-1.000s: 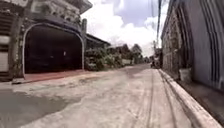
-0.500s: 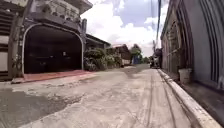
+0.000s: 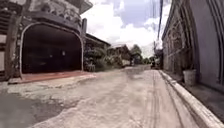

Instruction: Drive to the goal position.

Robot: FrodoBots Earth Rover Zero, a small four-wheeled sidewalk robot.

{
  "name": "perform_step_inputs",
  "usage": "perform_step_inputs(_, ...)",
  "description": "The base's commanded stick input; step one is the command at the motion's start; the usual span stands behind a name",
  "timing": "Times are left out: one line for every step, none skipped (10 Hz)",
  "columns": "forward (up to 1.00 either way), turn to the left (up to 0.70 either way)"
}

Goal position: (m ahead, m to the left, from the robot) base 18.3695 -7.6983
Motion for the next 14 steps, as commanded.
perform_step_inputs(0.7,-0.17)
perform_step_inputs(0.7,-0.27)
perform_step_inputs(0.7,-0.27)
perform_step_inputs(0.7,0.0)
perform_step_inputs(0.7,0.0)
perform_step_inputs(0.7,0.0)
perform_step_inputs(0.7,0.0)
perform_step_inputs(0.7,0.0)
perform_step_inputs(0.7,0.0)
perform_step_inputs(0.7,0.0)
perform_step_inputs(0.7,0.0)
perform_step_inputs(0.7,0.0)
perform_step_inputs(0.7,0.0)
perform_step_inputs(0.7,0.0)
